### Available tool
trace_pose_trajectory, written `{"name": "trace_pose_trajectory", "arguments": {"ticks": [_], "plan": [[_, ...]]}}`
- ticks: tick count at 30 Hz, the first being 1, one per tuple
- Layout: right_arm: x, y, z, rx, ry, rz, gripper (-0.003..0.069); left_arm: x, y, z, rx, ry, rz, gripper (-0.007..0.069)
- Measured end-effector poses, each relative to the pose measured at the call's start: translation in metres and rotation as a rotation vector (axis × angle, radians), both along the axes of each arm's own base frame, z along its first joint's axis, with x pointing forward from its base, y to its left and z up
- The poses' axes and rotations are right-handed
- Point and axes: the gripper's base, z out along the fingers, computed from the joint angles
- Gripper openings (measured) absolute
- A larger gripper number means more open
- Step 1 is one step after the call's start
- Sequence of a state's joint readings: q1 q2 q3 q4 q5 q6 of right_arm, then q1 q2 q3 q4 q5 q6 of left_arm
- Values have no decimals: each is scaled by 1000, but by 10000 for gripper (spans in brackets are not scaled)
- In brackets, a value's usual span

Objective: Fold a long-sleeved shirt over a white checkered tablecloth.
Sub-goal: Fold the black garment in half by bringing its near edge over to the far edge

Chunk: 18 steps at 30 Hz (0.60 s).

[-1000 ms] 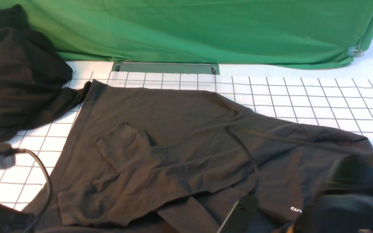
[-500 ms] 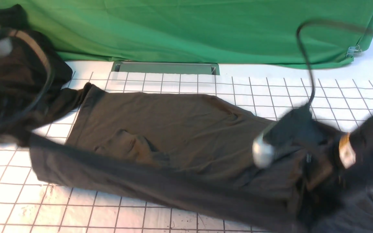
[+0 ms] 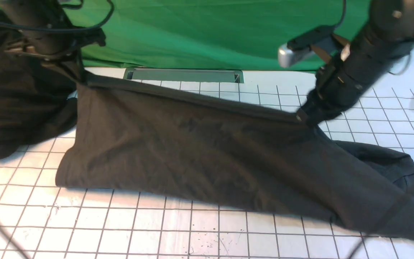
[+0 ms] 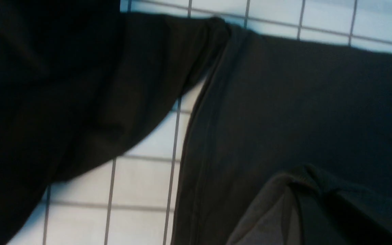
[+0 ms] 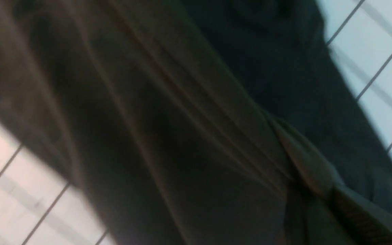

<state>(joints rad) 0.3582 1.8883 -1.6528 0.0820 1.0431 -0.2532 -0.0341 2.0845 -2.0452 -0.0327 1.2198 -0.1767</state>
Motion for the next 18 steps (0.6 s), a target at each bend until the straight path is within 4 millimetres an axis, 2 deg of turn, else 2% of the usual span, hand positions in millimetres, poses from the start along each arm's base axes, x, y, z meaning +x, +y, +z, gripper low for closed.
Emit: {"name": "trace_pose_trajectory", "arguments": {"ticks": [3,4,6,7,8,9,11,13,15,18], "plan": [[36,1,-15,5,-15,-25,29,28,0,-21,4,-10,3,14],[48,3,-27,3,-9,-30,29,37,0,-29,7,-17,3,14],[56,5,-33,3,-11,-32,29,44,0,-36,10,-21,4,14],[66,8,-44,1,-13,-32,29,52,1,-46,16,-21,5,14],[66,9,-42,3,-19,-32,29,52,1,-47,18,-21,6,15],[76,12,-55,4,-25,-33,32,59,1,-59,22,-11,6,20],[80,13,-61,3,-29,-35,42,60,1,-64,25,-2,6,29],[85,14,-69,9,-54,-38,104,63,3,-73,32,4,8,82],[87,14,-69,10,-69,-39,148,65,4,-74,43,-6,9,113],[89,14,-66,13,-92,-45,291,71,8,-72,86,-74,13,268]]}}
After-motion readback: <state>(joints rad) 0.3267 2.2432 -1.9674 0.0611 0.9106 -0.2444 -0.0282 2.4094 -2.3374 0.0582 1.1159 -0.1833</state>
